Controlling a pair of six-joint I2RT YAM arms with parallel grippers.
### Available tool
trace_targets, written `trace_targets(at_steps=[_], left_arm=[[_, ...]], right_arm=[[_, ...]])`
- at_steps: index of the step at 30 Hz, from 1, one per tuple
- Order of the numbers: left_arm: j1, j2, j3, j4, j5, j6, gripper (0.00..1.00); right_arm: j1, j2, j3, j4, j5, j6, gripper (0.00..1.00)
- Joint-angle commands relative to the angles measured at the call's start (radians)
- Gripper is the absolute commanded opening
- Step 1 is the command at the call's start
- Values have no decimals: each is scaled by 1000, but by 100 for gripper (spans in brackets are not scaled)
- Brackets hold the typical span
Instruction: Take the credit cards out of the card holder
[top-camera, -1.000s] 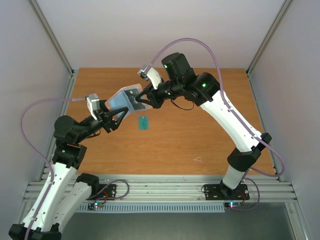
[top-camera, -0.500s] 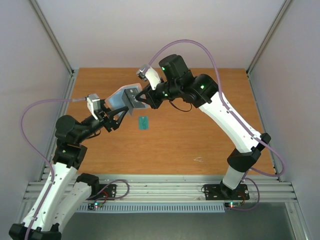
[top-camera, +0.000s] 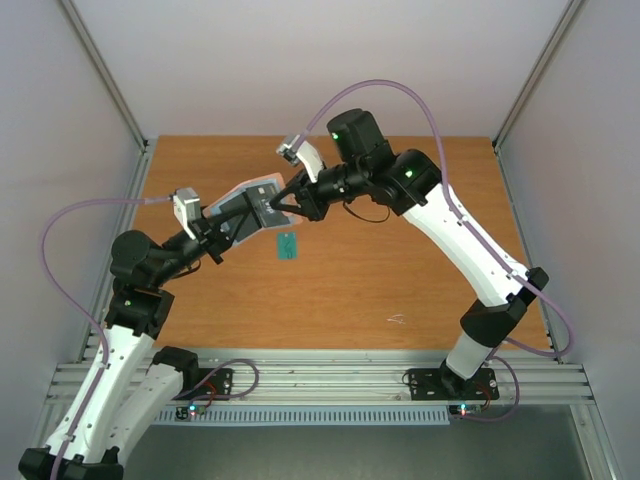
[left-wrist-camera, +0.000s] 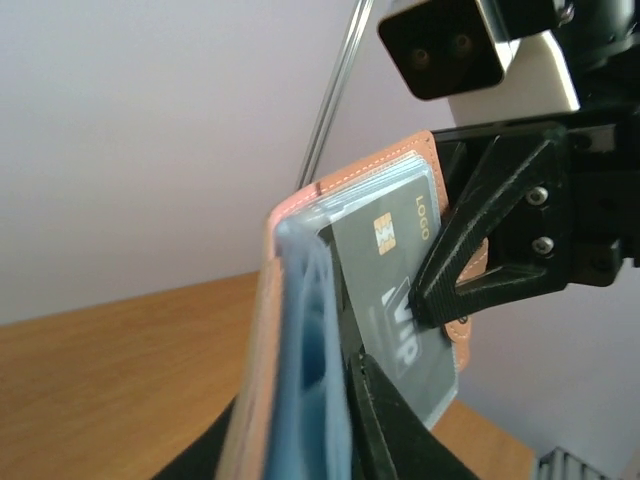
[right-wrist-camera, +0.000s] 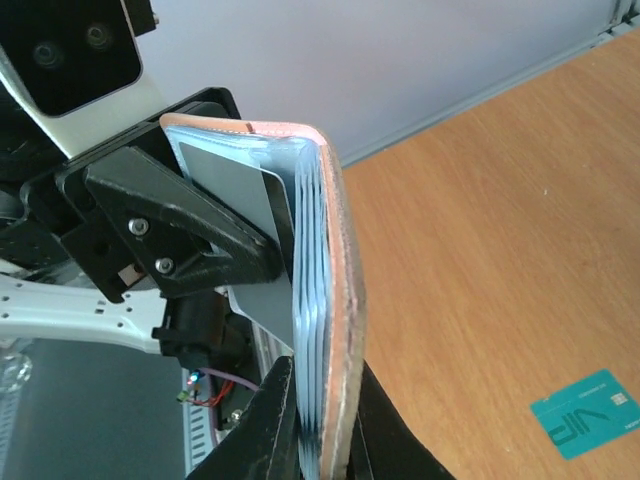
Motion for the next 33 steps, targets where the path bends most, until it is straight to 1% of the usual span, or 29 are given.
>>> trace_targets(at_steps=[1,5,8,10,11,12,14,15,17,19,22,24,26,27,29,31,33], left_arm=[[16,-25,-2,45,28,-18,14],[26,-27,-6,63,54,-55,9],[27,-26,-5,69,89,-65,1],[29,-23,-2,74,109,-78,0],[28,-22,0,75,115,-86,0],[27,-22,1,75,113,-96,0],[28,-20,3,60,79,-133,0],[28,-18,6,43,48,-145,0],[28,-18,12,-7,-19,-156,0],[29,-18,22,-49,-74,-119,0],[27,-14,38,-125,-153,-58,0],[28,-8,46,-188,-215,-15,0],[28,0,54,-237,-277,23,0],[27,7,58,-254,-300,31,0],[28,10,60,-258,-278,31,0],[28,5,56,-202,-198,-4,0],[28,2,44,-80,-79,-79,0]], right_arm=[[-85,-74,-54,77,-130,37,1],[-135,-113,-109,113,-255,44,1],[-149,-121,-118,111,-326,34,1],[-153,-123,-119,107,-342,27,3],[-155,-122,-120,103,-323,26,4],[-159,-120,-118,98,-300,27,8],[-170,-113,-106,76,-205,42,33],[-180,-110,-98,62,-167,54,38],[-190,-107,-59,30,-112,60,43],[-191,-115,-27,8,-52,55,48],[-178,-142,2,2,51,51,46],[-127,-162,2,13,113,16,43],[-56,-160,-4,27,102,-25,42],[-16,-144,-3,33,41,-36,42],[5,-102,-4,54,-118,-16,41],[7,-56,-5,88,-186,49,35],[7,-21,1,101,-208,74,33]])
